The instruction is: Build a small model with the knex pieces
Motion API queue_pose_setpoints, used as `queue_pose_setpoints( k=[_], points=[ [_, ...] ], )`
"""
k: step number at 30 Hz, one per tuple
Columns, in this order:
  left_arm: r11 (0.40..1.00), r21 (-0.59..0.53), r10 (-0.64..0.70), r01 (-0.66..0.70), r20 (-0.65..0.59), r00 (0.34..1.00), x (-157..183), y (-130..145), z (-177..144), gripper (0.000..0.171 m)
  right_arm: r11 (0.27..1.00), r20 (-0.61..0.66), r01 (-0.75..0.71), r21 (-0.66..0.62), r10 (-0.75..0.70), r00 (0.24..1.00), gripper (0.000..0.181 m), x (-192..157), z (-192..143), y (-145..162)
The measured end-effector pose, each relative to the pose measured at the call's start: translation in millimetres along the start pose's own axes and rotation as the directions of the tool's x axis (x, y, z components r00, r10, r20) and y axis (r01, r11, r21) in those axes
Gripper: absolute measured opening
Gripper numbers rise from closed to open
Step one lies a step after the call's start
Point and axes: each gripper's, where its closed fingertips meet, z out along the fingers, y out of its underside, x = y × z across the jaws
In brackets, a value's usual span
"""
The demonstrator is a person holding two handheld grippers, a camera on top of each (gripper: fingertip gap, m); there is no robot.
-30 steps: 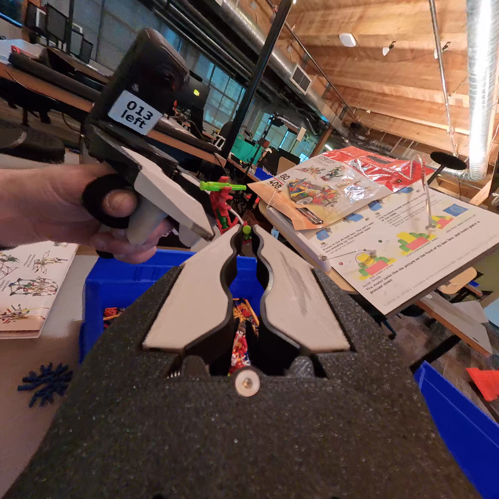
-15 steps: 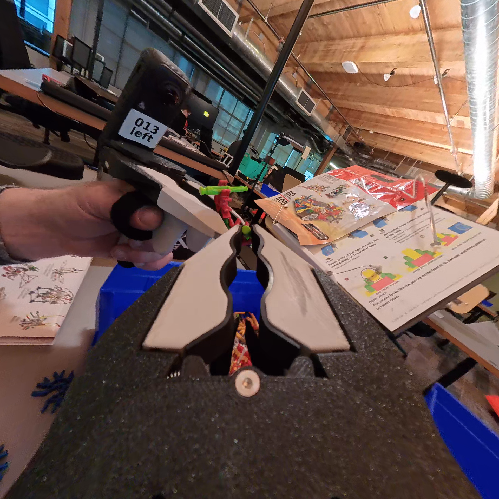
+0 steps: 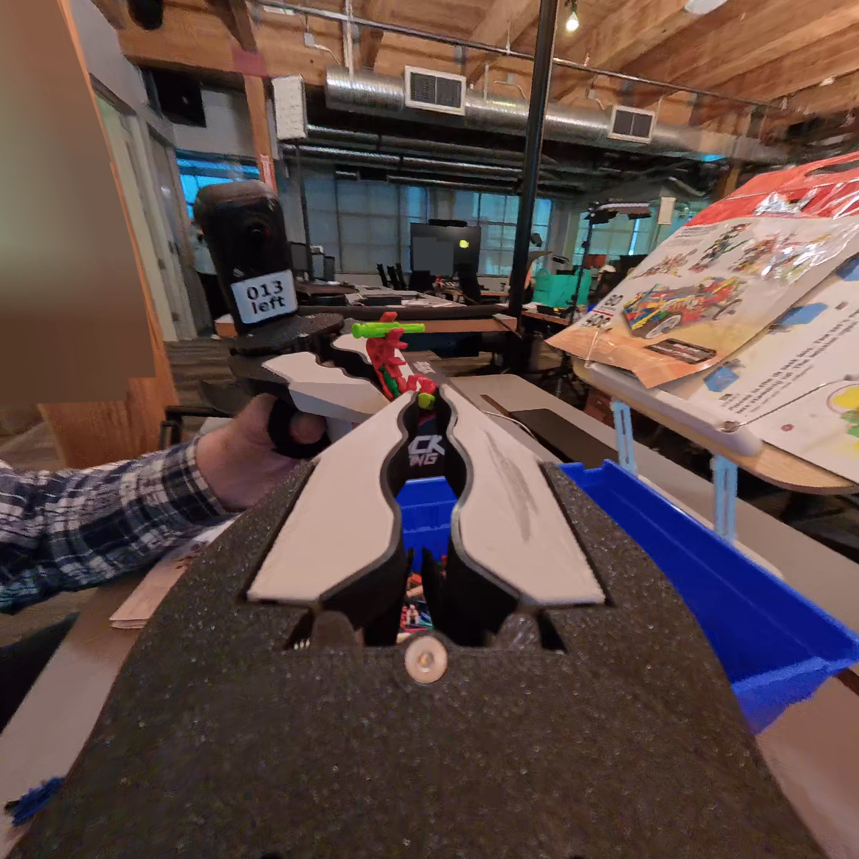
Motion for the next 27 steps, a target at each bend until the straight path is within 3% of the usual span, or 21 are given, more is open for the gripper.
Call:
queue_pose_setpoints(
  k=[4, 8, 13, 15, 18, 22, 27],
  points=[
    [0.999, 0.052, 0.015, -0.01, -0.101, 0.995, 10, -4, -6, 0.006, 0.99, 0.13, -0.141, 0.009, 0.138, 0.982, 0.005, -11, 0, -3],
    [0.996, 0.036, 0.083, -0.079, -0.153, 0.985, 16, 1, -14, 0.007, 0.965, 0.239, -0.262, -0.013, 0.257, 0.936, 0.006, -22, 2, 1],
    [0.996, 0.049, 0.077, -0.068, -0.224, 0.972, 26, 0, -16, 0.004, 0.931, 0.336, -0.363, -0.038, 0.354, 0.873, 0.005, -29, -1, -2],
    [0.997, 0.017, 0.082, -0.08, -0.182, 0.98, 17, 5, -14, 0.005, 0.944, 0.28, -0.328, -0.041, 0.326, 0.903, 0.007, -23, 1, 2],
    [0.997, 0.007, 0.074, -0.074, -0.184, 0.98, 16, 9, -13, 0.005, 0.93, 0.274, -0.362, -0.054, 0.363, 0.891, 0.005, -19, 2, 6],
    [0.987, -0.017, 0.153, -0.159, -0.193, 0.969, 21, 12, -18, 0.005, 0.879, 0.331, -0.462, -0.117, 0.473, 0.817, 0.006, -25, 1, 9],
    [0.983, -0.023, 0.17, -0.18, -0.228, 0.959, 28, 15, -18, 0.002, 0.846, 0.319, -0.504, -0.172, 0.532, 0.784, 0.004, -24, 2, 16]
  ],
)
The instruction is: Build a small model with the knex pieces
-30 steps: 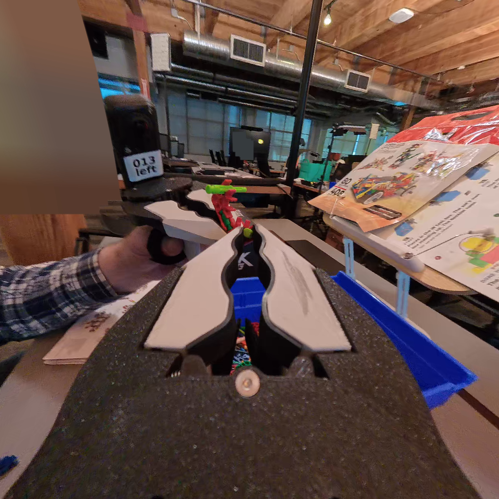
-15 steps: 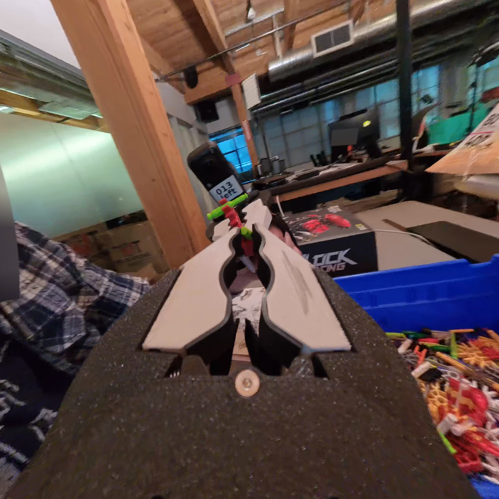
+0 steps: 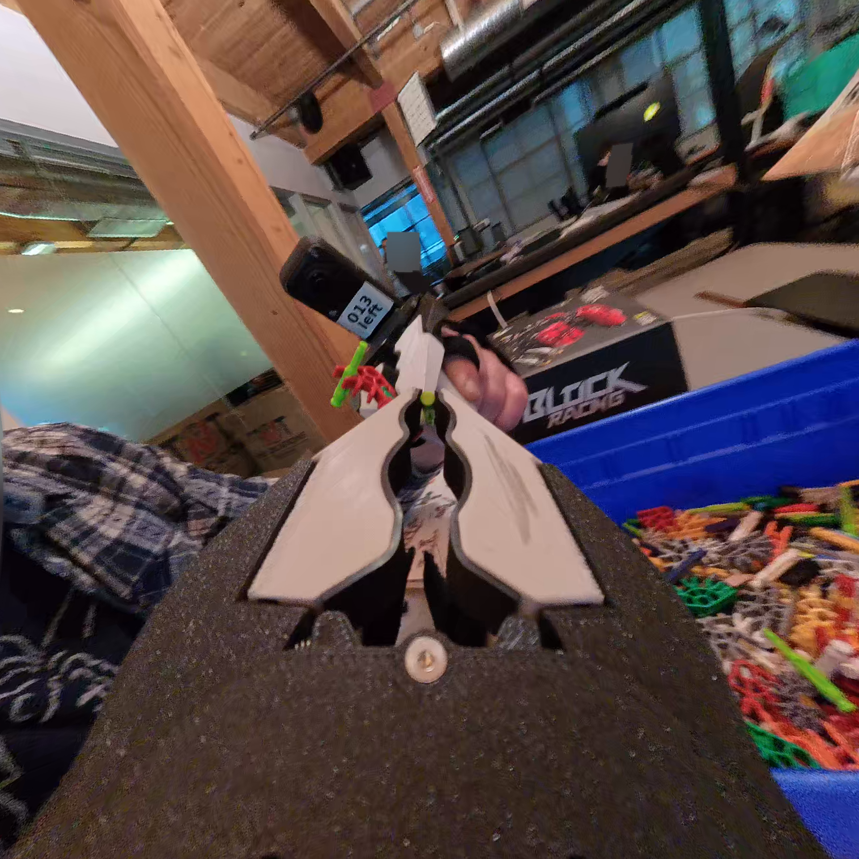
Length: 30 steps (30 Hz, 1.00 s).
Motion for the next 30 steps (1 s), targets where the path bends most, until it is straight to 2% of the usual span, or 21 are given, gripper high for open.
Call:
queue_pose_setpoints(
  k=[2, 4, 8, 10, 11, 13, 16, 19, 21, 24, 26, 30],
  points=[
    [1.0, -0.01, -0.012, 0.012, -0.029, 1.0, 5, 1, 4, 0.003, 0.999, 0.03, -0.036, -0.003, 0.036, 0.999, 0.003, 1, 1, 4],
    [0.999, -0.041, -0.016, 0.015, -0.026, 1.0, 5, 5, 6, 0.003, 1.0, 0.0, 0.003, 0.006, -0.003, 1.0, 0.004, 4, 3, 4],
    [0.996, -0.042, -0.083, 0.084, 0.037, 0.996, -14, 11, -8, 0.003, 0.989, -0.214, 0.133, -0.066, -0.144, 0.966, 0.004, 27, -7, 1],
    [0.99, -0.083, -0.106, 0.11, 0.061, 0.993, -21, 19, -10, 0.003, 0.978, -0.315, 0.157, -0.135, -0.193, 0.929, 0.006, 42, -12, 6],
    [0.986, -0.118, -0.11, 0.119, 0.077, 0.991, -23, 26, -9, 0.003, 0.972, -0.349, 0.155, -0.179, -0.21, 0.913, 0.009, 50, -14, 13],
    [0.977, -0.176, -0.107, 0.123, 0.097, 0.99, -24, 37, -3, 0.004, 0.959, -0.41, 0.119, -0.258, -0.221, 0.885, 0.038, 66, -17, 27],
    [0.962, -0.242, -0.103, 0.127, 0.112, 0.988, -24, 49, 4, 0.003, 0.945, -0.473, 0.106, -0.31, -0.25, 0.845, 0.045, 83, -23, 36],
    [0.948, -0.268, -0.133, 0.172, 0.159, 0.978, -32, 57, 5, 0.003, 0.943, -0.468, 0.17, -0.286, -0.293, 0.834, 0.042, 78, -27, 23],
    [0.942, -0.263, -0.16, 0.209, 0.196, 0.967, -38, 59, 5, 0.003, 0.928, -0.446, 0.264, -0.264, -0.36, 0.82, 0.033, 65, -28, 10],
    [0.941, -0.257, -0.164, 0.219, 0.217, 0.962, -41, 59, 6, 0.003, 0.881, -0.386, 0.407, -0.241, -0.472, 0.793, 0.034, 42, -21, -2],
    [0.938, -0.279, -0.142, 0.206, 0.235, 0.962, -42, 61, 9, 0.003, 0.839, -0.359, 0.489, -0.238, -0.544, 0.758, 0.036, 30, -13, -3],
    [0.927, -0.32, -0.107, 0.193, 0.268, 0.957, -44, 66, 13, 0.004, 0.743, -0.375, 0.571, -0.35, -0.669, 0.641, 0.037, 35, -5, 5]
  ],
)
